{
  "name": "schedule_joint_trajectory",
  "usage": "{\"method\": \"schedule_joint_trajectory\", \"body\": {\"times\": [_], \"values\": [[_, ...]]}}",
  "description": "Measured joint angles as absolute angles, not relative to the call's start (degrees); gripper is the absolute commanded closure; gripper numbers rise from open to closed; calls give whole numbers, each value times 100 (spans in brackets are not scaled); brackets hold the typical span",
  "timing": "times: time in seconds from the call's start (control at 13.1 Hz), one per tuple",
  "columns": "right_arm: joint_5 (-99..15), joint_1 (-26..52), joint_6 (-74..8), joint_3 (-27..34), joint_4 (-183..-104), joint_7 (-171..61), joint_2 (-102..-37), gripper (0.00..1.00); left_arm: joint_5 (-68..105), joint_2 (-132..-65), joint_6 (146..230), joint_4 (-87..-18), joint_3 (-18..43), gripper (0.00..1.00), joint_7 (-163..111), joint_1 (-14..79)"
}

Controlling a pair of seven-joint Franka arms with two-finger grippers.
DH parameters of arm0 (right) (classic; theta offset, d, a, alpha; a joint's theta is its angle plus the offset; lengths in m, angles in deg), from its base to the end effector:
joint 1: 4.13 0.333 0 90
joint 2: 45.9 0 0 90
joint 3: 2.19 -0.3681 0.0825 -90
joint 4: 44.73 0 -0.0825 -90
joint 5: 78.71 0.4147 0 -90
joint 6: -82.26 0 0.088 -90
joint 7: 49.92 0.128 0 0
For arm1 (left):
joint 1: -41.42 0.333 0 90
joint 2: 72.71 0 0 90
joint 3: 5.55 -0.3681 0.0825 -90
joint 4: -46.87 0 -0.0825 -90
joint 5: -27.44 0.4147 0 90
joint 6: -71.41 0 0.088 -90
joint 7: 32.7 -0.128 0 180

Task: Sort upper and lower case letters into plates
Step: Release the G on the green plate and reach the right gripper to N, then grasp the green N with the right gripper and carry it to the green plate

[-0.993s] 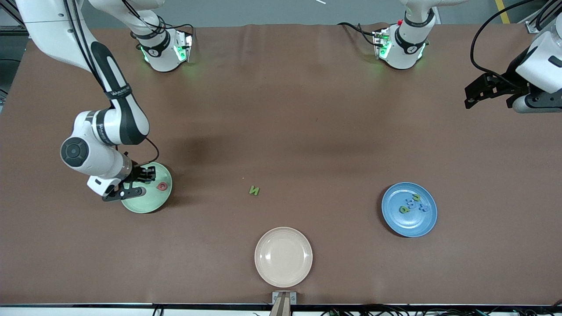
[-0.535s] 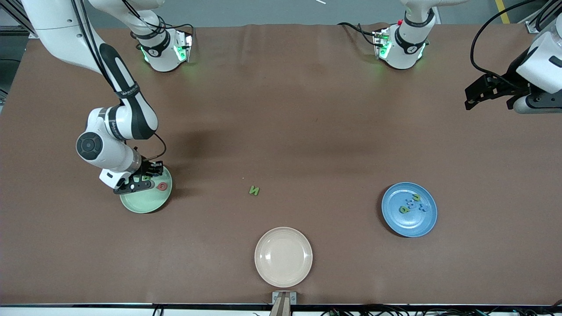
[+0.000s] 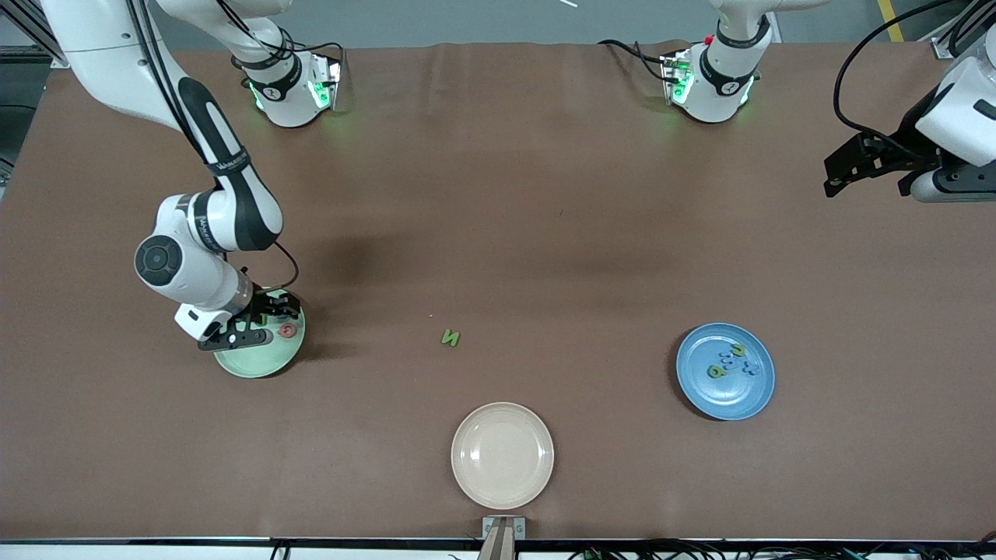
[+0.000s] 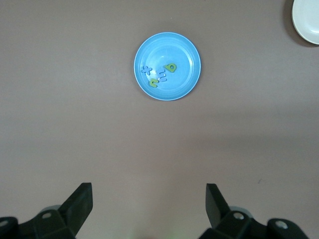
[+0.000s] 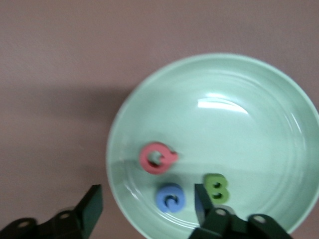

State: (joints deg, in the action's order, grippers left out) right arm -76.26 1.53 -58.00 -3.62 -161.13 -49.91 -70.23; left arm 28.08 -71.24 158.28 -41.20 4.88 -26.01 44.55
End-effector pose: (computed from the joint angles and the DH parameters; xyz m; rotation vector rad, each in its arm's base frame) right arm 0.6352 0.0792 0.2370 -3.1016 -0.1372 0.0163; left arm 0.5662 -0.0726 0.6822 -3.1264 0.0156 -0.0097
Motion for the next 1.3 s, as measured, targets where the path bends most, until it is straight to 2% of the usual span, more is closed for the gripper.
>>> {"method": "schedule_joint_trajectory", "body": {"times": [0.38,0.76,0.99,1.3], "values": [[-7608,1565,-5771,-414,-15410,-2155,-7171,0,2808,-7124,15848,-4129,490,0,-2601,4441],[-7663,2760,-5784,-376,-14218,314,-8285,0,2808,-7124,15858,-4130,490,0,-2601,4439],[-8069,3012,-5787,-294,-13506,1034,-8908,0,2808,-7124,15859,-4130,489,0,-2601,4439],[-8385,3010,-5809,-219,-13221,1123,-9239,3,2808,-7124,15865,-4130,487,0,-2601,4441]]}}
